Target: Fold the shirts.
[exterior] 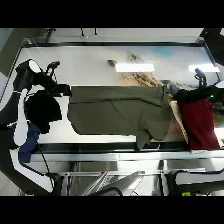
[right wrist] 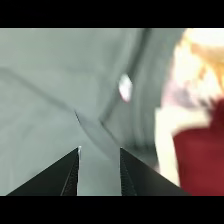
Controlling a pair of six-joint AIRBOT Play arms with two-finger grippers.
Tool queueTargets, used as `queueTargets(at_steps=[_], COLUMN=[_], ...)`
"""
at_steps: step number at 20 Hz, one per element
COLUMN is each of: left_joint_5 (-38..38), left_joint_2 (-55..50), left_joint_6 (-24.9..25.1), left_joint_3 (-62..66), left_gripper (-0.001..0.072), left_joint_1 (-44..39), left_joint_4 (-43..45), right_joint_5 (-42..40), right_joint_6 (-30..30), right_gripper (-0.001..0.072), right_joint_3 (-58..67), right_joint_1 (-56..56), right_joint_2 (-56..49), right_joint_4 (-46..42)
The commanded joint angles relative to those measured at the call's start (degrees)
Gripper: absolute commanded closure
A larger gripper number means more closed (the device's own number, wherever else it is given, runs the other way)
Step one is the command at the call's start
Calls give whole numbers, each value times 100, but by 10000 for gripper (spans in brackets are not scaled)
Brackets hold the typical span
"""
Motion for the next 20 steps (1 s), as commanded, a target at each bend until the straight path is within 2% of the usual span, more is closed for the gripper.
queueTargets(at_steps=[1,4,6,7,8,10,14,15,16,17,20], left_joint_5=[-232,719,1419,1681,1829,2041,2103,2068,2006,1971,1849], left_joint_2=[643,1281,1493,1530,1519,1447,1346,1364,1390,1451,1665], left_joint_6=[-81,374,627,737,822,874,874,876,929,975,984], left_joint_3=[-1537,-3300,-3993,-4172,-4234,-4240,-4240,-4240,-4238,-4240,-4240], left_gripper=[21,21,21,21,22,175,188,424,612,661,662], left_joint_1=[208,157,59,2,-39,-142,-243,-243,-234,-236,-234], left_joint_4=[-24,-634,-1029,-1193,-1346,-1491,-1469,-1469,-1451,-1414,-1416], right_joint_5=[264,236,197,223,223,219,-2,-63,-116,-151,-280], right_joint_6=[544,1043,1200,1207,1311,1349,852,734,647,649,634], right_gripper=[426,426,422,378,273,257,257,257,257,257,258], right_joint_3=[-994,-2146,-2791,-3069,-3351,-3860,-4575,-4640,-4669,-4669,-4671], right_joint_1=[-577,-1001,-1010,-1008,-1008,-1005,-1005,-1005,-997,-968,-739], right_joint_2=[975,1840,2199,2295,2369,2463,2472,2472,2455,2415,2232], right_joint_4=[-232,-232,-229,-227,-225,-70,656,772,813,809,826])
